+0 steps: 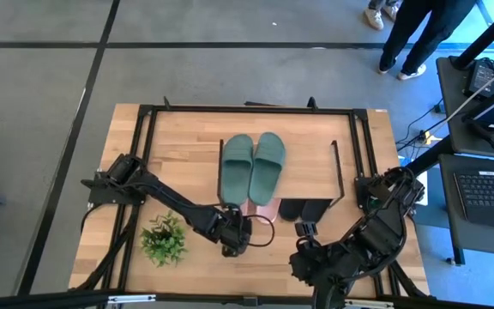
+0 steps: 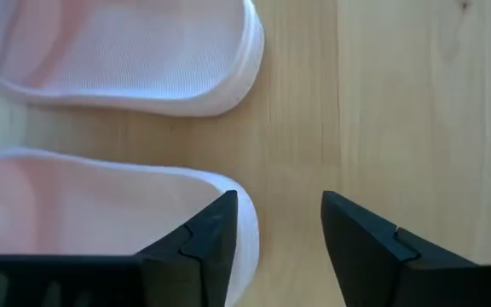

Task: Pick and place slides into the shelf
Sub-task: Move the shelf to the right side of the table

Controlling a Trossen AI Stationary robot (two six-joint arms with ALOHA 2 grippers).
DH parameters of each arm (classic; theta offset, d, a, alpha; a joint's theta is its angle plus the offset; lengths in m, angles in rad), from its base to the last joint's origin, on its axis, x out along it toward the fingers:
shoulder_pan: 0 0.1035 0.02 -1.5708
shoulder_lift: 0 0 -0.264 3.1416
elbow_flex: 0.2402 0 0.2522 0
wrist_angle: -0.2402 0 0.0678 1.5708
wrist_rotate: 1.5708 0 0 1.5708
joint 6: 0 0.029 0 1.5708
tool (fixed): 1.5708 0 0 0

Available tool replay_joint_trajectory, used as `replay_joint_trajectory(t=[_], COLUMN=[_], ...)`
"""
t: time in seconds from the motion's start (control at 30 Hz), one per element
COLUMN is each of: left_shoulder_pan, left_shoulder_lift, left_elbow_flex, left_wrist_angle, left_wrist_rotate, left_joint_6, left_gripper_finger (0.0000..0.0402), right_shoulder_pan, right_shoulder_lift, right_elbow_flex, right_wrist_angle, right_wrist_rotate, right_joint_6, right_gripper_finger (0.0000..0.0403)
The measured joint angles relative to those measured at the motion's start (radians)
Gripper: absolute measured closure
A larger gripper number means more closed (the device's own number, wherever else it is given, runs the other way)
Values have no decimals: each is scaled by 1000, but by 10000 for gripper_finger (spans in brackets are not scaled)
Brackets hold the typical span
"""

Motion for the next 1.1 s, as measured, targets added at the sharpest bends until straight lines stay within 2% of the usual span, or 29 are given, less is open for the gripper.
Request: replay_joint_trajectory(t=[0.23,0.53,0.7,0.83,0.93,1.0,1.1], left_shoulder_pan=[-49,-104,-126,-150,-165,-173,-179], left_shoulder_lift=[-30,-286,-413,-488,-541,-586,-662], left_elbow_flex=[6,10,10,10,0,-28,-88], left_wrist_angle=[-3,12,-8,-61,-91,-89,-47], left_wrist_rotate=[44,-4,-98,-185,-214,-229,-245], left_joint_6=[-37,-142,-158,-161,-160,-156,-148], left_gripper_finger=[240,240,240,240,240,240,240], right_shoulder_pan=[8,5,-19,-29,-35,-42,-43], right_shoulder_lift=[0,0,0,-21,-54,-70,-94], right_elbow_flex=[0,0,0,0,-2,-2,-3], right_wrist_angle=[6,10,-55,-208,-172,-192,-186], right_wrist_rotate=[-2,-45,-53,-63,-62,-35,75], right_joint_6=[33,136,201,373,370,386,385], right_gripper_finger=[295,295,295,295,295,295,295])
